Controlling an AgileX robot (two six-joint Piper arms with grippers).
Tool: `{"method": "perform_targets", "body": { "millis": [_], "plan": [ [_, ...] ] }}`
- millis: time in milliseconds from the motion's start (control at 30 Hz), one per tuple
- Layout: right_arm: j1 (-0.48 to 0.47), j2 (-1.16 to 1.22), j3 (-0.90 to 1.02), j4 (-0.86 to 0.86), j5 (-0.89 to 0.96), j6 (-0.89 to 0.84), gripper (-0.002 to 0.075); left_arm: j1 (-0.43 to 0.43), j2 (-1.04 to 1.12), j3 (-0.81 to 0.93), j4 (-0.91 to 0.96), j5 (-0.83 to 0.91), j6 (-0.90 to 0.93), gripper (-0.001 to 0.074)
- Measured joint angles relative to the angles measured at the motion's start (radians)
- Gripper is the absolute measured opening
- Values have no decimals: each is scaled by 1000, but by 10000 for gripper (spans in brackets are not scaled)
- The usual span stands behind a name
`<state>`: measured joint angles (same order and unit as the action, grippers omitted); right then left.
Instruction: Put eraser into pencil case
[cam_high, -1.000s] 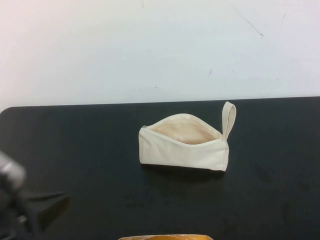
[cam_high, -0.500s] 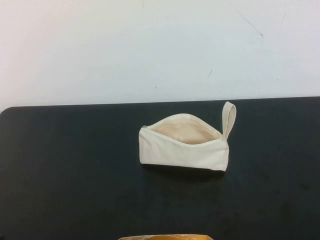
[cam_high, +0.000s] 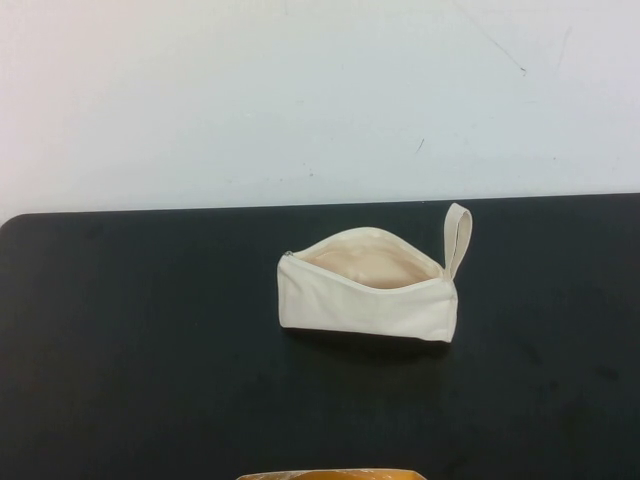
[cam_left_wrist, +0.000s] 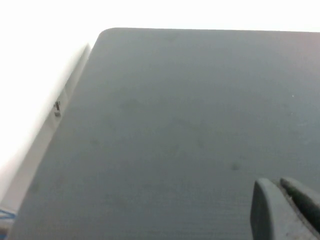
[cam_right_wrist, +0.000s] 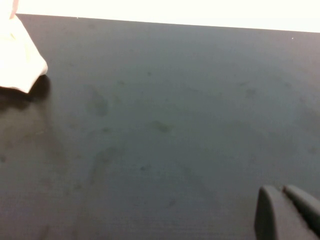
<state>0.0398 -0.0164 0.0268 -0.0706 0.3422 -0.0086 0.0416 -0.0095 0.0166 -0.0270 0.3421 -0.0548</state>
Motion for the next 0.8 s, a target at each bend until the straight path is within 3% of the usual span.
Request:
{"method": "perform_targets", "body": {
  "millis": [333,800],
  "plan": [
    [0,0,0,0,0,0,-1,6,0,2,-72,-7,147,-1],
    [0,0,0,0,0,0,-1,6,0,2,-60,-7,162,-1]
  ]
}}
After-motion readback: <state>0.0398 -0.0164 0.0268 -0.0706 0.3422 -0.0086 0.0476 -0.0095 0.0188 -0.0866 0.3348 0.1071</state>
